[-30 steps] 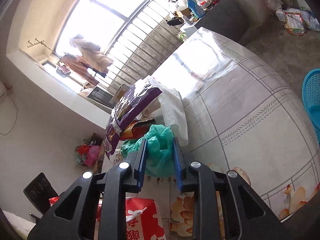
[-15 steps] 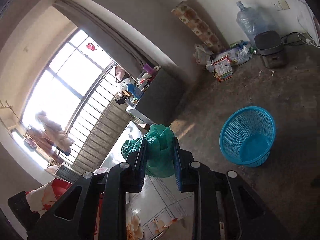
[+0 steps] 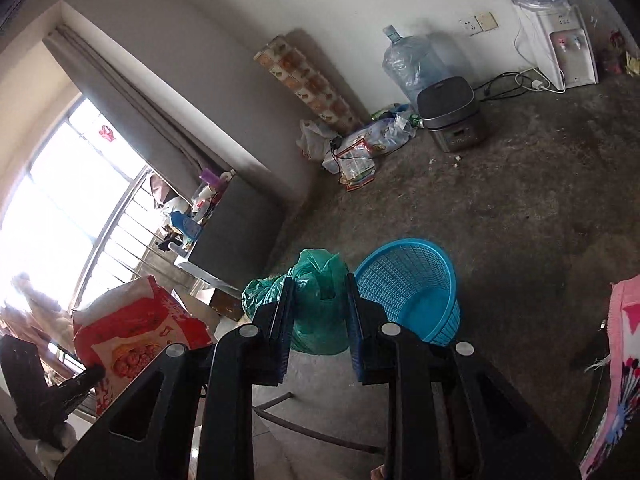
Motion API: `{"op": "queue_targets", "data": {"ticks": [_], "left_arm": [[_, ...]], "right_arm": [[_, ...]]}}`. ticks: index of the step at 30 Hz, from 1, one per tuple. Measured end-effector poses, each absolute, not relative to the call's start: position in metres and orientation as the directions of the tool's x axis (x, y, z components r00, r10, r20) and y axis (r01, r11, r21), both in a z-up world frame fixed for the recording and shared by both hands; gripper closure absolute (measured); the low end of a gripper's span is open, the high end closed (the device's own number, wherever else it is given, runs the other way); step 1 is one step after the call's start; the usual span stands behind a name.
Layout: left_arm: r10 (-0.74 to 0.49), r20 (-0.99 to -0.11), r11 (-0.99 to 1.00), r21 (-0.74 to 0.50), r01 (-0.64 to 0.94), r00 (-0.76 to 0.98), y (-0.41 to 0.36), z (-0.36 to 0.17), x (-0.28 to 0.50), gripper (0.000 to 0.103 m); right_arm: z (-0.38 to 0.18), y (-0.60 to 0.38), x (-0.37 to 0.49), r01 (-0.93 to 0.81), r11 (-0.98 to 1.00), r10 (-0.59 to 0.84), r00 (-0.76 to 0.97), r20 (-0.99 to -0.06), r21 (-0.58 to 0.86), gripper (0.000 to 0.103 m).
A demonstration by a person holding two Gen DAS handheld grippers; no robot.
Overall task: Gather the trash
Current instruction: 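Carry both held bags over the blue wastebasket, then open both tools to drop the bags into the blue wastebasket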
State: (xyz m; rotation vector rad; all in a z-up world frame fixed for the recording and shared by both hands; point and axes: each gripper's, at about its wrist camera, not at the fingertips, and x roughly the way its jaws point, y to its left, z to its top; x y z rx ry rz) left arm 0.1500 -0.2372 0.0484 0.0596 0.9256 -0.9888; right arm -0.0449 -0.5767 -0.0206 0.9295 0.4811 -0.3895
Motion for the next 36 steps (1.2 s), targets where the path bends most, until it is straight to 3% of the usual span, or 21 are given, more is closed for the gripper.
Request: {"op": "queue_targets", "data": {"ticks": [3,8,16,17,19,20,21,22,25,27,36], "left_arm": [[-0.663,-0.719,0.602,-0.343,0.721,0.211,-0.261,0.045,0.161,0.103],[-0.543,-0.8,0.628,-0.184,0.756,0.256,-0.331,0.022,0.175,0.103],[-0.402,-0.881,0.592,-0.043,0.805,0.249,-0.46,-0.045,0.197,0.102],[-0.388,-0.888,0.594,-0.035,0.804,0.248,-0.473,-0.055,0.2,0.1],[-0.371,-0.898,0.595,-0.034,0.803,0.237,-0.494,-0.076,0.208,0.081],[-0.353,-0.901,0.607,-0.016,0.795,0.252,-0.502,-0.084,0.211,0.057],[-0.336,-0.901,0.621,0.006,0.784,0.273,-0.505,-0.091,0.213,0.049],[-0.327,-0.901,0.635,0.015,0.772,0.286,-0.506,-0.096,0.215,0.049],[-0.335,-0.906,0.671,-0.037,0.74,0.258,-0.496,-0.095,0.221,0.049],[-0.369,-0.893,0.673,-0.063,0.737,0.259,-0.483,-0.082,0.219,0.049],[-0.557,-0.763,0.641,-0.144,0.754,0.329,-0.418,0.01,0.185,0.038]], "right_arm": [[-0.025,-0.581,-0.038,0.531,0.539,-0.117,0.816,-0.566,0.654,0.079],[-0.037,-0.594,-0.018,0.57,0.537,-0.14,0.788,-0.6,0.622,0.079],[-0.083,-0.621,0.044,0.673,0.579,-0.153,0.645,-0.749,0.461,0.079],[-0.092,-0.624,0.052,0.688,0.576,-0.158,0.624,-0.766,0.442,0.078],[-0.114,-0.633,0.068,0.71,0.558,-0.153,0.597,-0.788,0.429,0.073],[-0.129,-0.639,0.078,0.72,0.552,-0.14,0.578,-0.804,0.421,0.061],[-0.145,-0.644,0.087,0.73,0.546,-0.12,0.555,-0.823,0.412,0.054],[-0.162,-0.647,0.093,0.733,0.541,-0.091,0.538,-0.838,0.412,0.049],[-0.202,-0.647,0.1,0.768,0.521,-0.038,0.457,-0.889,0.373,0.049],[-0.207,-0.64,0.092,0.761,0.504,-0.018,0.482,-0.876,0.408,0.049],[-0.15,-0.603,0.055,0.707,0.515,-0.083,0.604,-0.792,0.485,0.049]]}}
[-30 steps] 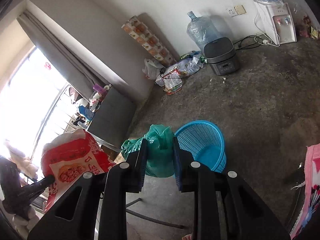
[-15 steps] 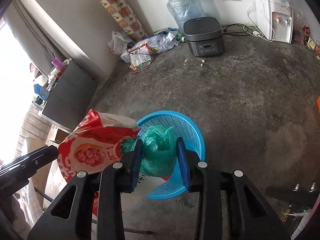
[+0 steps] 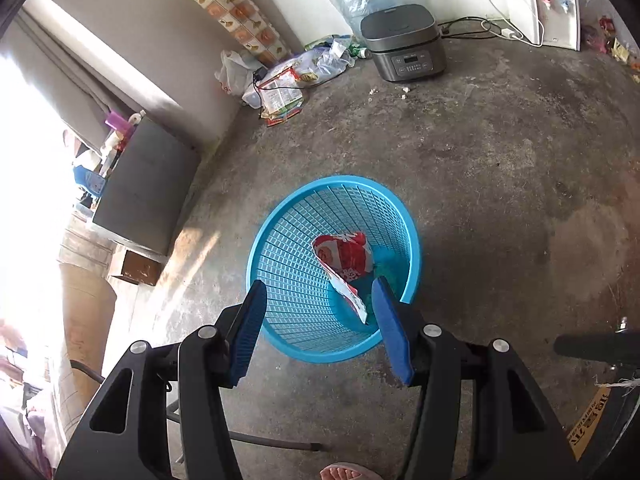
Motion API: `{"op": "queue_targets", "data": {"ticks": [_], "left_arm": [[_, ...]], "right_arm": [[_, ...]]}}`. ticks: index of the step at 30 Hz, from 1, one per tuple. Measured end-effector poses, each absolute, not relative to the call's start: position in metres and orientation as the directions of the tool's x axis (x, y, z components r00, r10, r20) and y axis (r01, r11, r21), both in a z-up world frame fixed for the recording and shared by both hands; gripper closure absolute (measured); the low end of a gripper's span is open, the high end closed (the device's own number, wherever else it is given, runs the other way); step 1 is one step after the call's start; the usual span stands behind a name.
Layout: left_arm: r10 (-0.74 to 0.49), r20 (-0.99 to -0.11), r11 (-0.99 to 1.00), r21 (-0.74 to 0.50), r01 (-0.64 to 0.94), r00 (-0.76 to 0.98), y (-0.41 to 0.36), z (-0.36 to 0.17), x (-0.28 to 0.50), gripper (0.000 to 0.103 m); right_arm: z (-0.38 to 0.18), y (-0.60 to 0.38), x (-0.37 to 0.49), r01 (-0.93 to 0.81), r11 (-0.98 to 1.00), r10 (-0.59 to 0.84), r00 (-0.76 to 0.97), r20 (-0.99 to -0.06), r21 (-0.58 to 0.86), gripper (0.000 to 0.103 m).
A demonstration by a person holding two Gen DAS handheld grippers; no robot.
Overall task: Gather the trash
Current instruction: 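Open both tools to drop the bags into the blue wastebasket, then reach the right tool to the white tissue while the left tool reaches the purple snack bag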
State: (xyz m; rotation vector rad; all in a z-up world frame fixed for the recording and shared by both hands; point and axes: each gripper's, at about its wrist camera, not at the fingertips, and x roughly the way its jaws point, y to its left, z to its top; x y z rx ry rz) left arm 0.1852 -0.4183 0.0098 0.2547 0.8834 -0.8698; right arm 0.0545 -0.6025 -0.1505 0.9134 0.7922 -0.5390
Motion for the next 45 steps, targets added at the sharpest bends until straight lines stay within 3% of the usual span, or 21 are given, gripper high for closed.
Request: {"op": "queue_targets", "data": {"ticks": [5,14,16,22,26,35,40,45], "left_arm": [[-0.661,-0.664,0.607,-0.198,0.77,0.35,-0.367,0.059,0.149,0.027],[-0.705,-0.534,0.649,-0.22,0.729,0.467,-0.244,0.117,0.099,0.013],[-0.681,-0.522,0.692,-0.233,0.683,0.513,-0.208,0.122,0.093,0.012],[-0.587,-0.463,0.807,-0.27,0.525,0.664,-0.094,0.131,0.073,0.011],[-0.491,-0.429,0.871,-0.248,0.424,0.758,-0.024,0.13,0.059,0.011],[-0.409,-0.427,0.905,-0.304,0.299,0.806,0.068,0.103,0.044,0.011],[-0.417,-0.469,0.898,-0.341,0.277,0.779,0.086,0.077,0.039,0.013],[-0.446,-0.51,0.878,-0.407,0.25,0.735,0.093,0.05,0.046,0.032]], "right_arm": [[-0.082,-0.57,0.046,0.635,0.614,-0.157,0.68,-0.716,0.469,0.047],[0.036,-0.493,0.031,0.502,0.796,-0.274,0.796,-0.539,0.337,0.008],[0.054,-0.475,0.029,0.477,0.828,-0.282,0.81,-0.514,0.296,0.006],[0.093,-0.424,0.027,0.373,0.894,-0.233,0.861,-0.453,0.248,0.006],[0.11,-0.394,0.029,0.241,0.927,-0.108,0.905,-0.412,0.286,0.006],[0.105,-0.327,0.058,0.001,0.909,0.212,0.86,-0.463,0.418,0.007],[0.095,-0.296,0.071,-0.072,0.901,0.305,0.806,-0.507,0.427,0.018],[0.088,-0.273,0.086,-0.127,0.889,0.378,0.747,-0.547,0.44,0.034]]}}
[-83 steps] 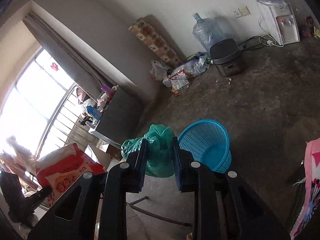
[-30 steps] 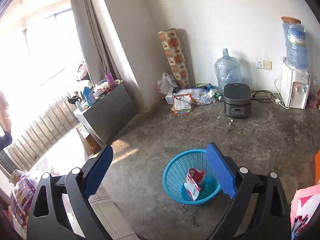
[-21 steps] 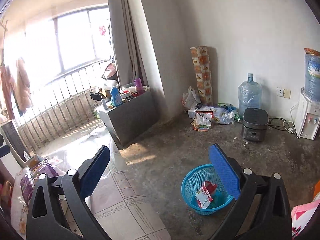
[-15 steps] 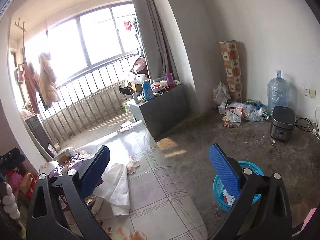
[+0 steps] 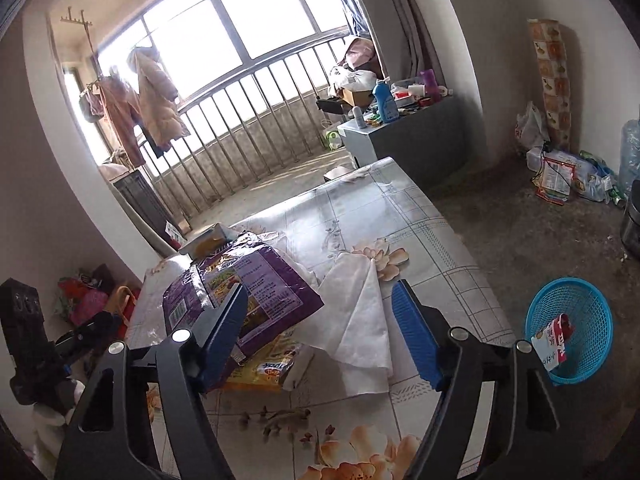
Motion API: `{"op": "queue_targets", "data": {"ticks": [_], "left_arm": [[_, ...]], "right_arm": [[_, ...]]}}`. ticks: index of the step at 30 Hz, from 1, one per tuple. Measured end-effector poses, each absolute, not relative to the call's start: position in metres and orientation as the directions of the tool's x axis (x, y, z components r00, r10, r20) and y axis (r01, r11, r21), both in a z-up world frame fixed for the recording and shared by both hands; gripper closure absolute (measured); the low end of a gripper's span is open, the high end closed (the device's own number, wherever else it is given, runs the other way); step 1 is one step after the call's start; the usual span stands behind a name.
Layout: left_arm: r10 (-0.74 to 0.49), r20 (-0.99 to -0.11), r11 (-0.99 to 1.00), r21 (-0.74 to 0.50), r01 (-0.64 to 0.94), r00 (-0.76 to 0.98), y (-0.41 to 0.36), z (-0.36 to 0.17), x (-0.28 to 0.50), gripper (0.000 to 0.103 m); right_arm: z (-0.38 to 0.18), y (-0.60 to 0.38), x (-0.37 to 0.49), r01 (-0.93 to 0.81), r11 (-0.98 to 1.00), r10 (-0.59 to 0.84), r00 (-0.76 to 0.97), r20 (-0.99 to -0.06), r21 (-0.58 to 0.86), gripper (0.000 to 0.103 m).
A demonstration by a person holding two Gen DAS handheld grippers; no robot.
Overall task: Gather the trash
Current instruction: 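Reach the right tool to the white tissue while the left tool reaches the purple snack bag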
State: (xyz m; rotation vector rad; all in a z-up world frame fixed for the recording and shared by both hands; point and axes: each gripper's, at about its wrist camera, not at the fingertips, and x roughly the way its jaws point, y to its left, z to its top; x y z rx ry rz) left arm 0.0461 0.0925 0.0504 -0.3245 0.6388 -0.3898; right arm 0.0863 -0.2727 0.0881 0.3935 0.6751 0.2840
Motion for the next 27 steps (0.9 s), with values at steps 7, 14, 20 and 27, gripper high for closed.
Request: {"op": "queue_targets", "data": {"ticks": [7,14,20,27], "left_arm": [[-0.488,-0.524,0.845,-0.483,0.228,0.698,0.104,0.025,0.06,0.047],[-0.544,-0.534,0.792,-0.582,0.185,0.648,0.112,-0.004,0.072,0.058],[-0.609,-0.487,0.716,-0.677,0.169,0.626,0.121,-0.018,0.082,0.058],[-0.642,-0.459,0.679,-0.712,0.178,0.614,0.125,-0.024,0.086,0.059]], "right_arm": [[0.079,-0.25,0.105,-0.152,0.878,0.423,0.687,-0.59,0.453,0.05],[0.069,-0.23,0.124,-0.181,0.865,0.465,0.637,-0.615,0.467,0.067],[0.062,-0.25,0.141,-0.082,0.877,0.407,0.649,-0.642,0.473,0.068],[0.032,-0.286,0.156,0.099,0.89,0.311,0.583,-0.75,0.446,0.067]]}}
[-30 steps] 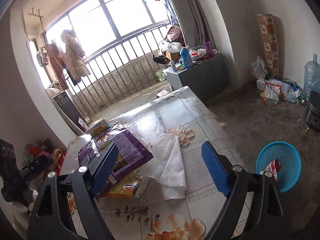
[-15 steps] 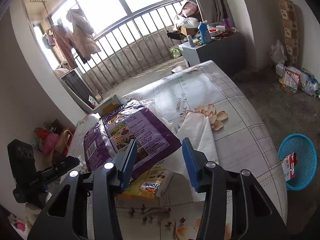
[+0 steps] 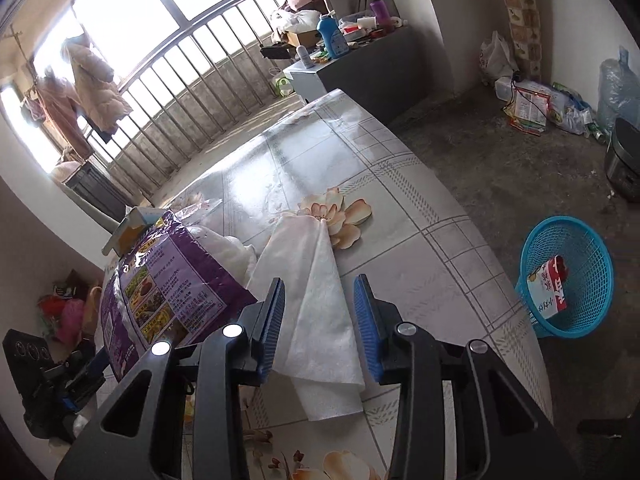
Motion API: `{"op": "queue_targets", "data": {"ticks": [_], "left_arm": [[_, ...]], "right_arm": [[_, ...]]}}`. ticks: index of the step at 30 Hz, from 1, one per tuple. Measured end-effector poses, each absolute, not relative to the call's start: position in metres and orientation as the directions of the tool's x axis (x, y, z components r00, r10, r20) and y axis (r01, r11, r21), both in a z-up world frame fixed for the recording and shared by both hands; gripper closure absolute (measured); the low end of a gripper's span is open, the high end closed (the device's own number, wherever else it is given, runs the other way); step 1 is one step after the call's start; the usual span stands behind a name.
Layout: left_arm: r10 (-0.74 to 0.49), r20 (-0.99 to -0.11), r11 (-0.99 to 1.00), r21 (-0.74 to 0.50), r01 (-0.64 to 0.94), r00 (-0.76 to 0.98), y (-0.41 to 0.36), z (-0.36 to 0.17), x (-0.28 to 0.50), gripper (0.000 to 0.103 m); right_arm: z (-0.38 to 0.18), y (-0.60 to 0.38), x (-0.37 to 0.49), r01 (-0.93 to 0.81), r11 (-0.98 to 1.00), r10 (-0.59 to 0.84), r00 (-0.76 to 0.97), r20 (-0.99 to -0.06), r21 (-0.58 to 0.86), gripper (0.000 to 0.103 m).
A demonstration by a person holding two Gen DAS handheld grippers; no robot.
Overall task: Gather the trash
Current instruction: 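Reach the right tool to the white tissue while the left tool reaches the purple snack bag, then close the right tool on the white tissue while the left tool grasps the purple snack bag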
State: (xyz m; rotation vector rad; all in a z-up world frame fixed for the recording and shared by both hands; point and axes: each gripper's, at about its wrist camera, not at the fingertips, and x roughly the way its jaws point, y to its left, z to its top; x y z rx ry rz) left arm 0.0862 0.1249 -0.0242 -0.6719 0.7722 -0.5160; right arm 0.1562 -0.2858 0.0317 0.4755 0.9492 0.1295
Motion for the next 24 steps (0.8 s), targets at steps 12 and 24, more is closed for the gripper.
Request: {"op": "queue_targets", "data": {"ticks": [12,24], "left_arm": [[-0.639,-0.46,0.683,-0.707,0.181,0.616,0.128,-0.026,0.083,0.062],[-0.618,-0.466,0.702,-0.689,0.178,0.633,0.126,-0.019,0.075,0.063]], "right_arm": [[-0.005,-0.257,0.175,0.048,0.956,0.235,0.469,-0.851,0.291,0.066],[0.006,-0.249,0.164,-0.016,0.967,0.229,0.498,-0.837,0.255,0.1]]}}
